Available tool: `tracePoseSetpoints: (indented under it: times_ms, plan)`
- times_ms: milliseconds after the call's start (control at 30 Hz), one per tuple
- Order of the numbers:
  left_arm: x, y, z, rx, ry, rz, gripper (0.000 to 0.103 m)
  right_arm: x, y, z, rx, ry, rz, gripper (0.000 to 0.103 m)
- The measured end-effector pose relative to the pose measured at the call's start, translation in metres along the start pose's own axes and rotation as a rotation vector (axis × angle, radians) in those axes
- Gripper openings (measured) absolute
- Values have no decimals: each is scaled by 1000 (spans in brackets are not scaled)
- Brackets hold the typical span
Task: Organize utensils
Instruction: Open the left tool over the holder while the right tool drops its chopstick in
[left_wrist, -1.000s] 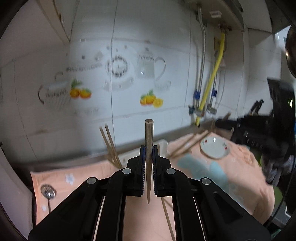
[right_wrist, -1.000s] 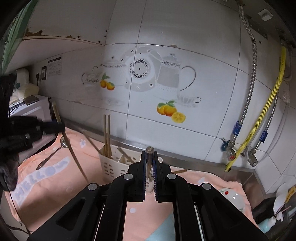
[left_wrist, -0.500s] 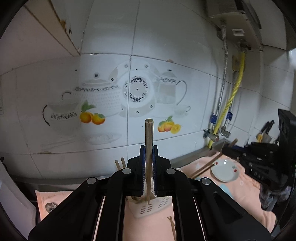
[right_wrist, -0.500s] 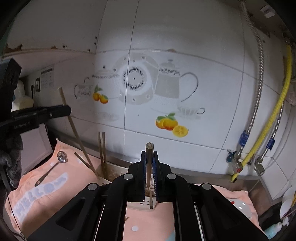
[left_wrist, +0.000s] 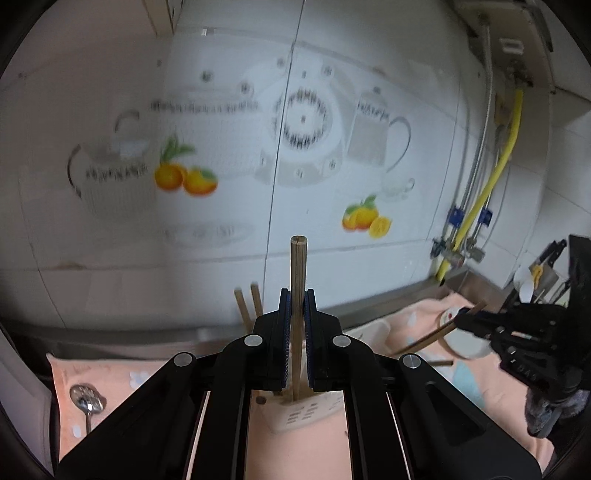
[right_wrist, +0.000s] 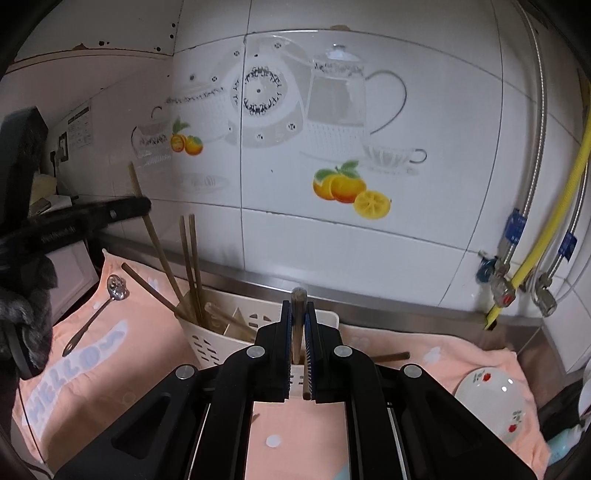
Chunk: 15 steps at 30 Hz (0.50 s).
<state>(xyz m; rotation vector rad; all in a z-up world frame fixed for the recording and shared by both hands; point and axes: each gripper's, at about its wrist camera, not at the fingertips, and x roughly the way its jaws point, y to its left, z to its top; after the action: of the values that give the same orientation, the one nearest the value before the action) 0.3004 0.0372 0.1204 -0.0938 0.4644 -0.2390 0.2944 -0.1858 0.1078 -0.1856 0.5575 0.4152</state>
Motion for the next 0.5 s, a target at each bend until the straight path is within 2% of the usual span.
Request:
tracePoseSetpoints:
  times_ms: [167,233,300,500]
  plan:
    - [11,1,-10,-5,30,16,9,-4,-1,-4,8,-12,2,10]
    - [10,0,-12,-4,33,15,17,-9,-2,-5,14,-23,4,17]
    - [4,-3,-14,5,20,26,35,-17,0,-7,18,-36,7,21]
    - [-22,-11,-29,20,-1,24,43,-46,9,-31,26,-62,37,25]
